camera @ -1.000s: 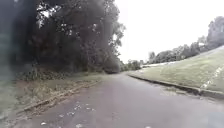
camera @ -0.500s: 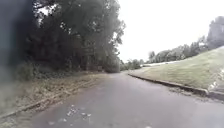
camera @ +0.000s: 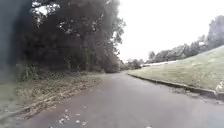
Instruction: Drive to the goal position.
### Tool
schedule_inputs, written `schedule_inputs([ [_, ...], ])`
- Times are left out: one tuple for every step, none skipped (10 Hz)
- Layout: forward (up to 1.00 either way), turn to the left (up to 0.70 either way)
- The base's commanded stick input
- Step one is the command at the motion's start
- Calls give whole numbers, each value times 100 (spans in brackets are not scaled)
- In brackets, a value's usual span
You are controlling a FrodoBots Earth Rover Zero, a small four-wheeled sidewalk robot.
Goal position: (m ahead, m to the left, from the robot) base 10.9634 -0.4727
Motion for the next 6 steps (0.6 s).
schedule_inputs([
  [60, 0],
  [60, 0],
  [60, 0],
  [60, 0],
  [60, 0],
  [60, 0],
])
